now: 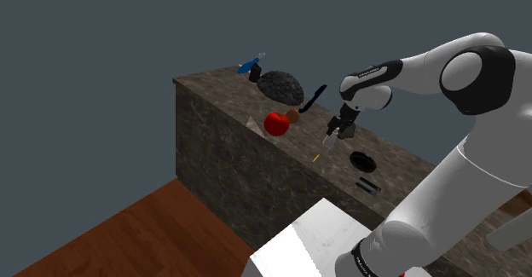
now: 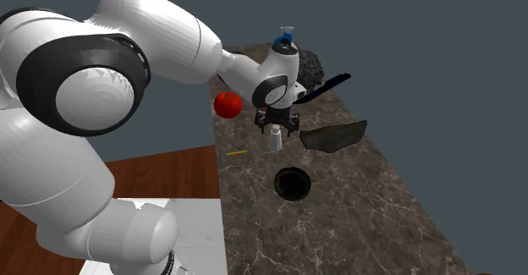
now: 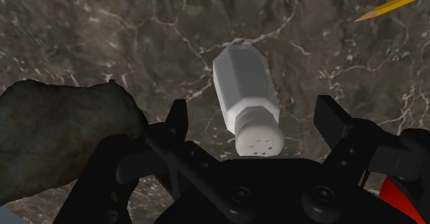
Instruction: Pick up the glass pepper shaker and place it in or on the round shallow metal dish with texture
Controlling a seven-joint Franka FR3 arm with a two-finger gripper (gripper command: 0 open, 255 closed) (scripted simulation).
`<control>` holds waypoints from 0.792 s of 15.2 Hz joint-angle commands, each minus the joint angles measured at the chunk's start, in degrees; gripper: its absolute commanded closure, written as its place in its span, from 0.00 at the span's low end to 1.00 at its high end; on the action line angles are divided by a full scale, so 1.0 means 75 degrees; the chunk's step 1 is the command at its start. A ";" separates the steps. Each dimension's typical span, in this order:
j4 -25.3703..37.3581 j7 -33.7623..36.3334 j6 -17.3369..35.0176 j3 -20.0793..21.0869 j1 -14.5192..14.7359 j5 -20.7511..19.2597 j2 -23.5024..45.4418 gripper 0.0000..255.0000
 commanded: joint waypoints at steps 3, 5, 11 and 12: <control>0.0000 0.0000 0.0000 0.0000 0.0000 0.0000 0.0000 1.00; 0.0001 0.0000 0.0000 0.0000 0.0000 0.0000 0.0001 1.00; 0.0000 0.0000 0.0001 0.0000 0.0000 0.0001 0.0001 1.00; 0.0037 0.0059 -0.0095 -0.0002 0.0003 -0.0074 -0.0078 1.00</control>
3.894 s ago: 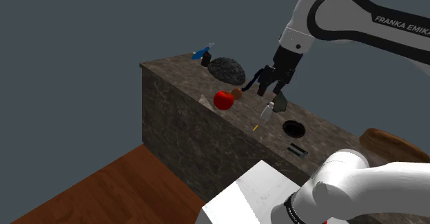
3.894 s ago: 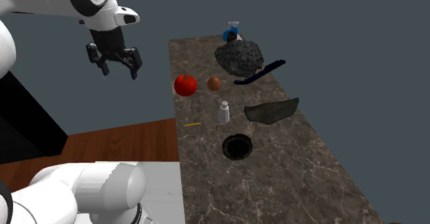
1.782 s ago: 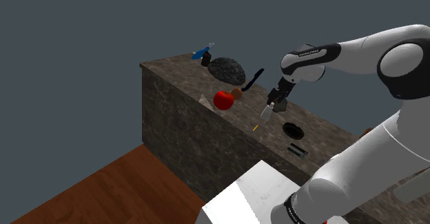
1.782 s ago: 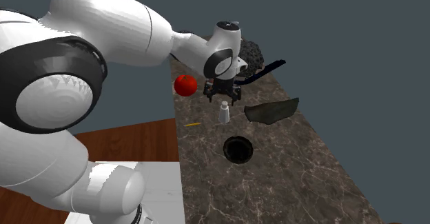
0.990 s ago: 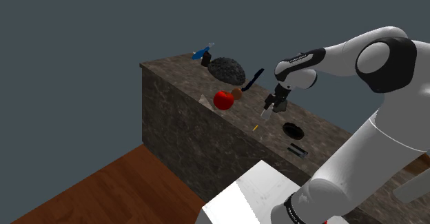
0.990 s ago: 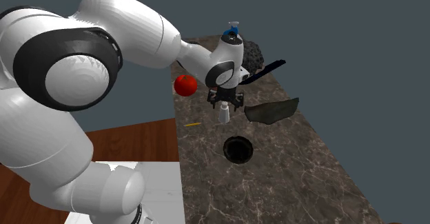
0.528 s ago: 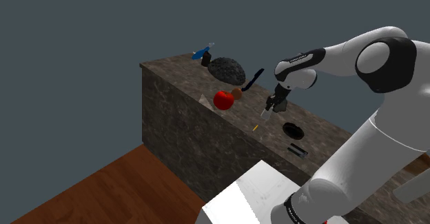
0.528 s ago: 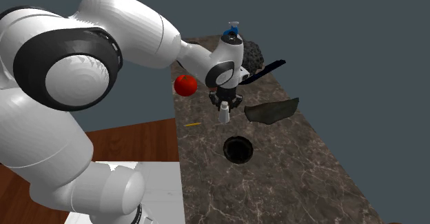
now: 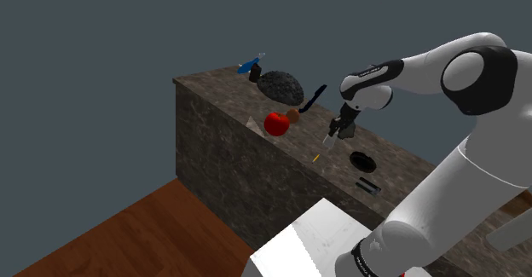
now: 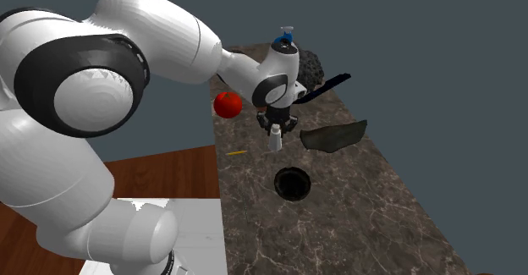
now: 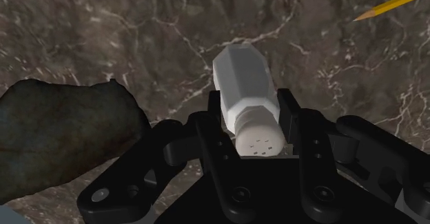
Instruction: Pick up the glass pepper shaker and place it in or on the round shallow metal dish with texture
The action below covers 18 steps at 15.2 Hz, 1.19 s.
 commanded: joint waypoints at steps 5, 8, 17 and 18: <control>0.0240 0.0287 -0.0541 0.0012 0.0003 -0.0355 -0.0389 1.00; 0.0389 0.0420 -0.0841 0.0032 -0.0001 -0.0514 -0.0581 1.00; 0.0926 0.0722 -0.1754 0.0122 -0.0015 -0.0853 -0.1045 1.00; 0.0994 0.0748 -0.1856 0.0133 -0.0016 -0.0880 -0.1087 1.00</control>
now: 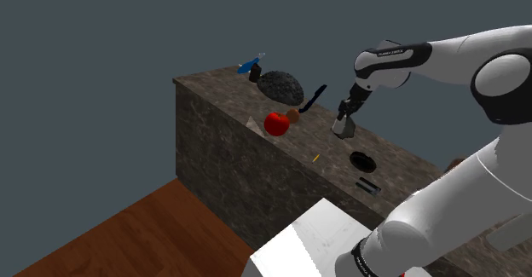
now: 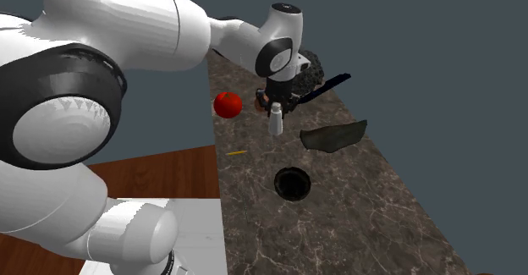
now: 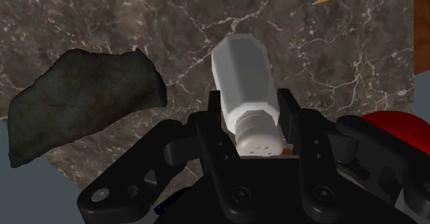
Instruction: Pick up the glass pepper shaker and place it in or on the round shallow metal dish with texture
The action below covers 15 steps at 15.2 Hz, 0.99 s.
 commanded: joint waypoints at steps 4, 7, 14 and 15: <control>0.0371 0.0092 -0.0506 0.0041 -0.0006 -0.0100 -0.0159 1.00; 0.0100 -0.0028 -0.0592 -0.0052 -0.0173 -0.0359 -0.0573 1.00; -0.0580 -0.0597 -0.1020 -0.0401 -0.0873 -0.1190 -0.1849 1.00; -0.0641 -0.0698 -0.1096 -0.0460 -0.0978 -0.1299 -0.2007 1.00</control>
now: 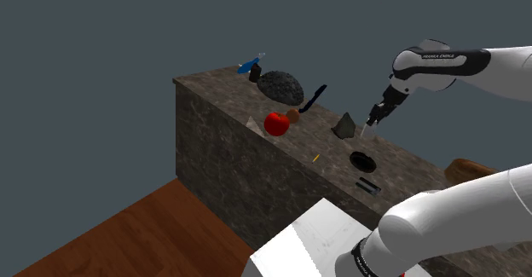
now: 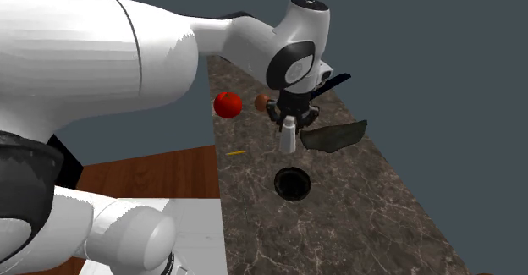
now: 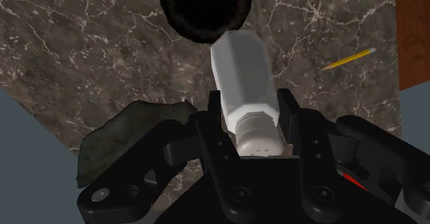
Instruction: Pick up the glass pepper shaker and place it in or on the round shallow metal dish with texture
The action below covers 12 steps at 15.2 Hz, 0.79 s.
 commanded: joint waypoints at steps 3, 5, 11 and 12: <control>-0.0147 -0.0499 -0.0346 -0.0283 -0.0436 -0.0418 -0.0576 1.00; -0.0315 -0.0522 -0.0133 -0.0336 -0.0441 -0.0422 -0.0528 1.00; -0.0784 -0.0605 0.0516 -0.0525 -0.0421 -0.0420 -0.0338 1.00; -0.0857 -0.0622 0.0626 -0.0559 -0.0414 -0.0415 -0.0298 1.00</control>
